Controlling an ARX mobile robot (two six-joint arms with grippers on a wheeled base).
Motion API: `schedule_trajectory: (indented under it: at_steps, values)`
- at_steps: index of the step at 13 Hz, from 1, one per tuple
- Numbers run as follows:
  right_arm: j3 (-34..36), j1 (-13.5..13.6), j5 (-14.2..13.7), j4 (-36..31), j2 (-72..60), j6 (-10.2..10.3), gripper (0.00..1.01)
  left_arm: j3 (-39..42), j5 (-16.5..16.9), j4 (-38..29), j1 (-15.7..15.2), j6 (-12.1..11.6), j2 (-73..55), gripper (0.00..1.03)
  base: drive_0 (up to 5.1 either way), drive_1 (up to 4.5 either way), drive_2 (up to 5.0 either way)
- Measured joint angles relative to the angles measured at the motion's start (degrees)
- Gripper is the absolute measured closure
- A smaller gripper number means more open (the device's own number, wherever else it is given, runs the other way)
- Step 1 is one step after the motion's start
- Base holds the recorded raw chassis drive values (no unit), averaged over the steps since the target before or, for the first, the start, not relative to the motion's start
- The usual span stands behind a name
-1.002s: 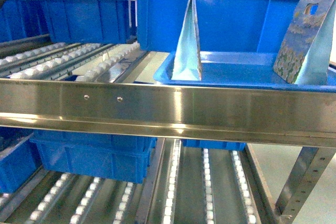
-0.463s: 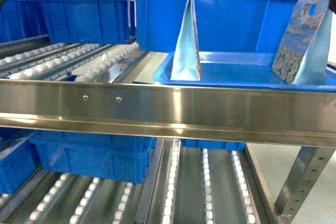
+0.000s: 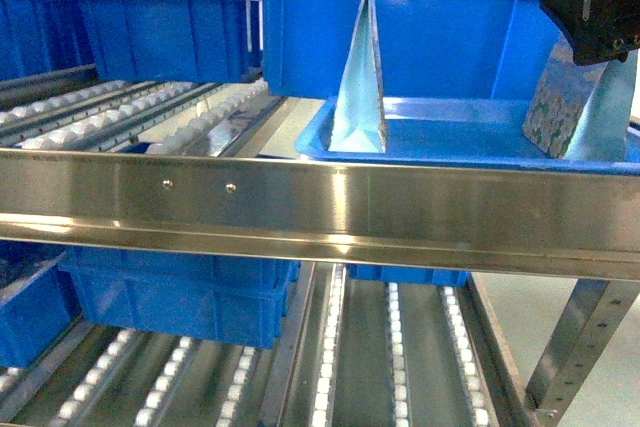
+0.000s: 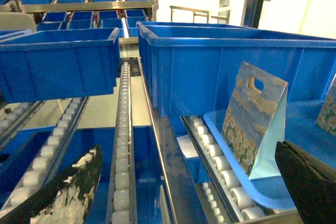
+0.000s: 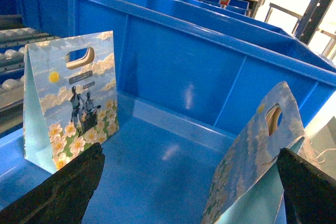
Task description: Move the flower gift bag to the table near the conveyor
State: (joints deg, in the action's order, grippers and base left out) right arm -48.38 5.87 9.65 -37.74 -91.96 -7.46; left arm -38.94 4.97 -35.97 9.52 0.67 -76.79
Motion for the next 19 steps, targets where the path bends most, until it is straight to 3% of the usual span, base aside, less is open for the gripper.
schedule_trajectory:
  at_steps: [4,6,16,19]
  values:
    - [-7.37,-3.74,0.81,-1.31,-7.23,-0.13,0.03,-14.40,4.07,4.52,4.57,1.49,-12.41,0.05,0.0,0.00,0.0]
    - [-8.96,-4.81,0.79,-0.46,-8.57,-0.17,0.03,-15.74,3.76,6.08,6.75,2.08,-14.23,0.05,0.0,0.00,0.0]
    - [-9.20,-4.74,1.18,-0.59,-8.57,-0.17,0.03,-15.74,3.56,5.88,6.49,2.38,-14.16,0.05,0.0,0.00,0.0]
    - [-10.01,-8.66,5.73,0.57,-10.16,0.98,0.03,-15.74,3.54,5.90,6.49,2.38,-14.16,0.05,0.0,0.00,0.0]
